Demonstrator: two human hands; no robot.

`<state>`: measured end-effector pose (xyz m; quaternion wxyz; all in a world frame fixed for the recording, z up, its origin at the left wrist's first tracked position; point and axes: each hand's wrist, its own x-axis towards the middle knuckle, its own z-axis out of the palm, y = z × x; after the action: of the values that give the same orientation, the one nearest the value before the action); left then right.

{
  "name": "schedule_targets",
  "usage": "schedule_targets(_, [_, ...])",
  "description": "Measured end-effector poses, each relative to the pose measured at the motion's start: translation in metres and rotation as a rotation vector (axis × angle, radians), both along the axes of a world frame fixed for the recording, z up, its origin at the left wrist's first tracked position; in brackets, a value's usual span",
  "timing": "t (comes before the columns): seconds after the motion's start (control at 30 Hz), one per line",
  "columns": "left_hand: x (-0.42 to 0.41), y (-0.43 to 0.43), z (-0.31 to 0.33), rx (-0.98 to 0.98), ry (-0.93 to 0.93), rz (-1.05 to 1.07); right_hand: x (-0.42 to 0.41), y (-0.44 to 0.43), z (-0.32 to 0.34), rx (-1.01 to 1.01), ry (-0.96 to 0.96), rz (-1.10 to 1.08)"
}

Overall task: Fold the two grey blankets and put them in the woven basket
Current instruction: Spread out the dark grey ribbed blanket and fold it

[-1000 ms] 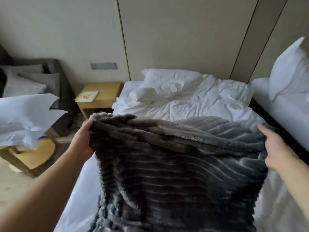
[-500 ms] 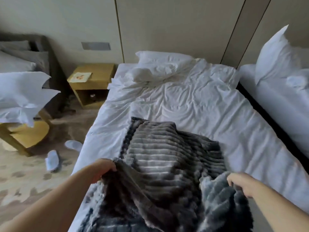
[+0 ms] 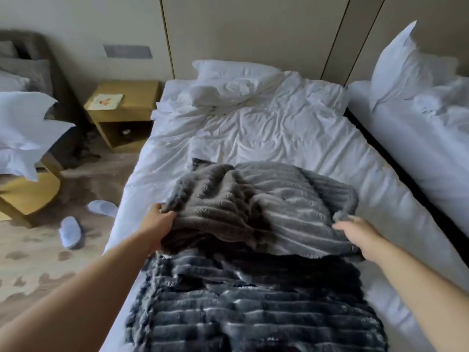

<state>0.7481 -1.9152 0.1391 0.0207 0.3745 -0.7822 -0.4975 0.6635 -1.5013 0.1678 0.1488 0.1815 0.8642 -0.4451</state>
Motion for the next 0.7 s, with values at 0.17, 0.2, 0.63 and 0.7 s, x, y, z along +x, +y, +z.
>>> schedule_targets(0.17, [0.084,0.002,-0.069,0.238,-0.813,-0.278,0.090,0.027,-0.086,0.529,-0.641,0.585])
schedule_targets(0.2, [0.098,0.004,-0.075,0.306,-0.942,-0.332,0.104,0.028,-0.093,0.604,-0.727,0.680])
schedule_targets(0.63, [0.067,-0.009,-0.106,0.021,-0.589,-0.177,0.037,-0.040,-0.123,0.572,-0.407,0.458])
schedule_targets(0.7, [0.050,-0.012,-0.109,-0.006,-0.597,-0.190,0.019,-0.060,-0.123,0.492,-0.366,0.454])
